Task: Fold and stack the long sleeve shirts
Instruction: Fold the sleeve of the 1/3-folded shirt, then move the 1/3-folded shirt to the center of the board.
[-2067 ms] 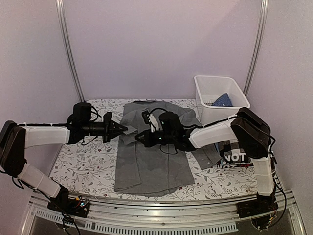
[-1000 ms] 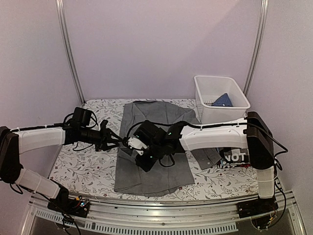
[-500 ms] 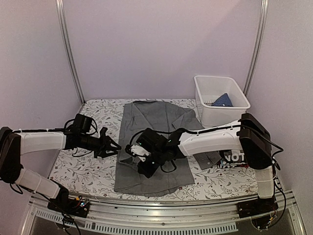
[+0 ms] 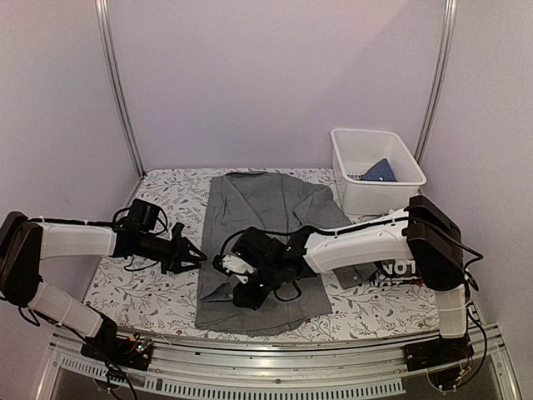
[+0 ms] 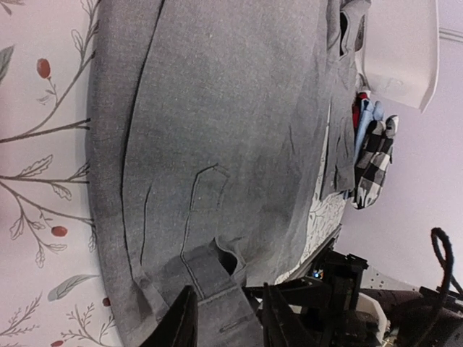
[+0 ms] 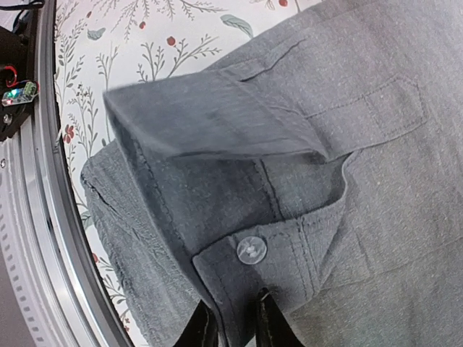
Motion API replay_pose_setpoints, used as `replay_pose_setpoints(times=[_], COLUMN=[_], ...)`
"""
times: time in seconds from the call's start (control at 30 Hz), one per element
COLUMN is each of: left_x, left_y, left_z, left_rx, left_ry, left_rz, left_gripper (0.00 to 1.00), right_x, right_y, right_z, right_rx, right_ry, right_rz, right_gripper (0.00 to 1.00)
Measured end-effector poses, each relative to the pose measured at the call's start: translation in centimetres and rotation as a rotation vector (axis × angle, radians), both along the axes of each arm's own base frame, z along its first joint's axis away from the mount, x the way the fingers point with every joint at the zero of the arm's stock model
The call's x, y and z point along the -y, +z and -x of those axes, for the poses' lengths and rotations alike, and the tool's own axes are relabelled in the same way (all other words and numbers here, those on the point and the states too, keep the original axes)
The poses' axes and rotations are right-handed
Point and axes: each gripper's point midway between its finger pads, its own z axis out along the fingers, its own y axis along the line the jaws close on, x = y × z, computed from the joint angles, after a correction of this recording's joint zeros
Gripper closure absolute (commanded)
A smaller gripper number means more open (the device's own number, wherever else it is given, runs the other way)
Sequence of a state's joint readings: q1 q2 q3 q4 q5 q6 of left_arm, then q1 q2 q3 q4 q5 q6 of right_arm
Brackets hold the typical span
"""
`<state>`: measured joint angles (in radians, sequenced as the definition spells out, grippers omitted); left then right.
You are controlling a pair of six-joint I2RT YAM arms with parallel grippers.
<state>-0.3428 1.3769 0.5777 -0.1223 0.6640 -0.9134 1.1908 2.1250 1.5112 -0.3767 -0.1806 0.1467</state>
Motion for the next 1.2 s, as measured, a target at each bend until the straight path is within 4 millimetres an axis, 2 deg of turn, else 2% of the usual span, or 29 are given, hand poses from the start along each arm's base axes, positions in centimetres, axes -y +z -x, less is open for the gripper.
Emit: replay_pose_setpoints(times=[0.13,0.3,0.4,0.57,0.73,0.93,1.1,1.2], left_x=[0.0,-0.1,-0.4,-1.1,-1.1,-0.8,-0.9,-0.6], left_y=[-0.2,-0.6,-1.0,-2.6,-4.1,-4.6,-5.7,-5.9], left_z=[0.0,0.2,0.3,1.2,3.3,6.3,8.3,8.5], left_rx=[0.0,-0.01,-0.014,-0.03,-0.037,-0.025,-0.067,-0.071], left_ry=[-0.003,-0.002,0.002,0.0,-0.032,-0.061,-0.082,-0.09], left_rz=[-0.002,-0.01,-0.033,-0.121,-0.266,-0.361,-0.402,-0.41], left_gripper=[0.69,0.69,0.69,0.72,0.74,0.74,0.74,0.76], right_x=[0.2,0.8,1.4,3.2,6.1,9.8,11.8,12.6], right_y=[-0.3,0.2,1.4,3.1,2.2,0.6,1.1,1.7], right_z=[0.7,1.3,1.2,-0.4,-3.3,-4.9,-5.8,-6.9], right_rx=[-0.016,-0.024,-0.024,-0.039,-0.058,-0.072,-0.069,-0.05], right_ry=[0.005,0.0,-0.025,-0.137,-0.293,-0.43,-0.515,-0.568], right_rz=[0.006,0.004,-0.01,-0.031,-0.005,0.04,0.012,-0.015], right_gripper=[0.59,0.48,0.48,0.48,0.49,0.49,0.49,0.49])
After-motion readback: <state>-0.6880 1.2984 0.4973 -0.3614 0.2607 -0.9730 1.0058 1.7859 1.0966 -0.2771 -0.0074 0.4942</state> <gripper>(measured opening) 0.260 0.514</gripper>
